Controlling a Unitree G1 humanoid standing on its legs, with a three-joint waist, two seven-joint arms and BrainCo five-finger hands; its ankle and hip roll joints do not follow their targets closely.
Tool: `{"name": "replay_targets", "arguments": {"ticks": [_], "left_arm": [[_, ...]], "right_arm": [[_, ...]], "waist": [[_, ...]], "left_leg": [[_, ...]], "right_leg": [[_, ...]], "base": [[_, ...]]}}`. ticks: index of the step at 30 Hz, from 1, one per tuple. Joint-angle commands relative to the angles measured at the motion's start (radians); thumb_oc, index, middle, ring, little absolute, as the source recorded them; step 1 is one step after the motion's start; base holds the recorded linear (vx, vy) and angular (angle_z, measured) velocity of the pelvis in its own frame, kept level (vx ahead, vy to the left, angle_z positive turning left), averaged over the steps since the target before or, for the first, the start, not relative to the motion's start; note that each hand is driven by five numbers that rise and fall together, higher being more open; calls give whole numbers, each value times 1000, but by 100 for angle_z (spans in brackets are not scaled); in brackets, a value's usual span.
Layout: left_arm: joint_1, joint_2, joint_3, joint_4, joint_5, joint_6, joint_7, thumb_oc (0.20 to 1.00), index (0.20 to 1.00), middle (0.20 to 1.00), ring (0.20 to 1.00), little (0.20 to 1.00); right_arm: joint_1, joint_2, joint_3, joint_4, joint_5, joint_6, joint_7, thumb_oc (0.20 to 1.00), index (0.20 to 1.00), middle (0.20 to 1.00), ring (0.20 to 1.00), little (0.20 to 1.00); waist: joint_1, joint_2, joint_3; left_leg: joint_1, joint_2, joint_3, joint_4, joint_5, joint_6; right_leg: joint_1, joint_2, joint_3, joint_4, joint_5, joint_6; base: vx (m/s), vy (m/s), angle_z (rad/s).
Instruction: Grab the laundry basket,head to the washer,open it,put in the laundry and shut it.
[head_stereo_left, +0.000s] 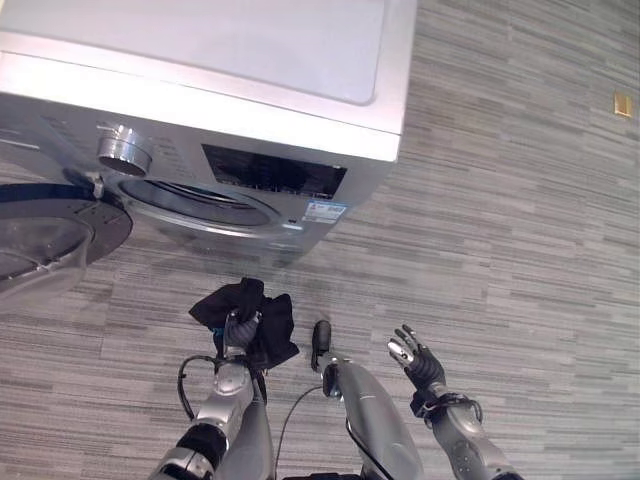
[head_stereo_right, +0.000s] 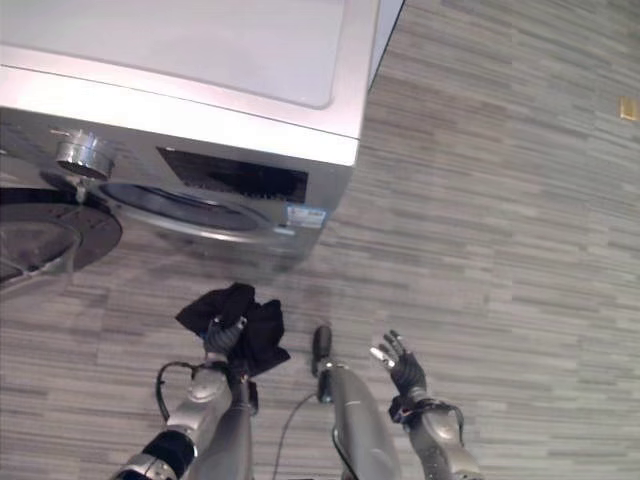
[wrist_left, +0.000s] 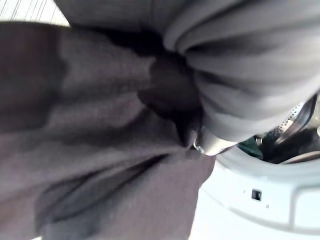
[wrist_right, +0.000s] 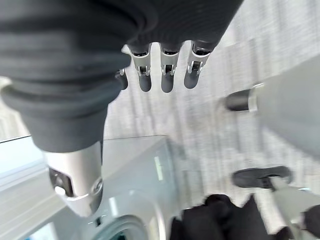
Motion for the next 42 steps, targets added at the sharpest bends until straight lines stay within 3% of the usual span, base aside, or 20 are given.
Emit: {"name": "replay_targets", "arguments": {"ticks": [1, 8, 17, 19, 25, 27, 33, 37, 38, 40, 41, 42], "left_arm": [[-68, 27, 21, -49, -30, -106, 45, 200, 200, 200, 200, 200], [-301, 127, 148, -24, -89, -146, 157, 200, 200, 200, 200, 200], [-630, 289, 221, 48, -215, -183, 234, 200, 200, 200, 200, 200], [-741, 341, 195, 98, -228, -174, 231, 200, 200, 200, 200, 200], [-1003, 368, 125, 248, -338, -147, 179, 200, 200, 200, 200, 200], [-1157, 392, 114, 327, -466, -136, 150, 200, 200, 200, 200, 200], [-1387, 493, 42, 353, -547, -137, 158, 200, 200, 200, 200, 200], [-1507, 541, -50, 289, -498, -153, 206, 200, 200, 200, 200, 200], [-1570, 567, -117, 207, -458, -181, 234, 200, 200, 200, 200, 200], [-1585, 579, -132, 156, -437, -205, 259, 200, 200, 200, 200, 200], [-1607, 570, -152, 1, -416, -287, 280, 200, 200, 200, 200, 200], [-1597, 568, -148, -8, -412, -289, 285, 200, 200, 200, 200, 200]], "right_arm": [[-3, 7, 8, -69, -15, -24, 4, 1000, 1000, 1000, 1000, 1000], [-58, 6, 30, -35, -25, -45, -22, 1000, 1000, 1000, 1000, 1000], [-117, -1, 33, 14, -24, -56, -49, 1000, 1000, 1000, 1000, 1000], [-128, -9, 27, 4, -15, -69, -56, 1000, 1000, 1000, 1000, 1000], [-147, -48, 7, -47, 0, -83, -69, 1000, 1000, 1000, 1000, 1000], [-150, -92, -16, -99, 4, -79, -73, 1000, 1000, 1000, 1000, 1000], [-111, -194, -92, -190, 9, -62, -57, 1000, 1000, 1000, 1000, 1000], [-61, -252, -150, -226, 5, -52, -47, 1000, 1000, 1000, 1000, 1000], [-9, -293, -185, -255, 16, -51, -31, 1000, 1000, 1000, 1000, 1000], [17, -308, -204, -275, 22, -46, -17, 1000, 1000, 1000, 1000, 1000], [66, -333, -223, -296, 24, -42, 2, 1000, 1000, 1000, 1000, 1000], [71, -334, -226, -299, 24, -40, 2, 1000, 1000, 1000, 1000, 1000]], "waist": [[-12, -44, 18], [-44, -68, 38], [-91, -117, 49], [-115, -126, 49], [-174, -130, 49], [-203, -121, 41], [-234, -104, 15], [-239, -100, 4], [-245, -96, -3], [-244, -98, -6], [-248, -105, -15], [-246, -104, -17]], "left_leg": [[-7, 23, 24, 36, -77, -4], [-76, 30, 17, 78, -116, -14], [-191, 32, 3, 146, -152, -13], [-233, 30, 2, 170, -166, -10], [-303, 22, -1, 178, -171, -8], [-326, 14, -1, 172, -167, -5], [-349, 5, 3, 174, -178, 3], [-360, -5, 9, 192, -194, 10], [-365, -9, 11, 209, -207, 13], [-369, -11, 13, 216, -213, 13], [-377, -14, 13, 225, -222, 14], [-378, -14, 13, 226, -223, 14]], "right_leg": [[144, -56, -61, -248, 67, 82], [80, -55, -59, -223, 50, 92], [-20, -53, -55, -198, 57, 98], [-59, -55, -53, -187, 60, 100], [-121, -57, -46, -191, 67, 107], [-147, -58, -36, -194, 73, 113], [-171, -59, -17, -203, 87, 127], [-173, -58, -2, -214, 97, 133], [-168, -58, 6, -222, 99, 136], [-169, -57, 10, -226, 101, 138], [-171, -55, 14, -233, 104, 138], [-172, -55, 14, -233, 104, 138]], "base": [[-39, -12, 2], [17, -1, 2], [-5, -7, 2], [0, 0, 0], [18, 16, -1], [56, 50, 3], [34, 51, -1], [33, 38, -7], [40, 35, -2], [25, 23, 4], [17, 1, 4], [32, -1, 4]]}}
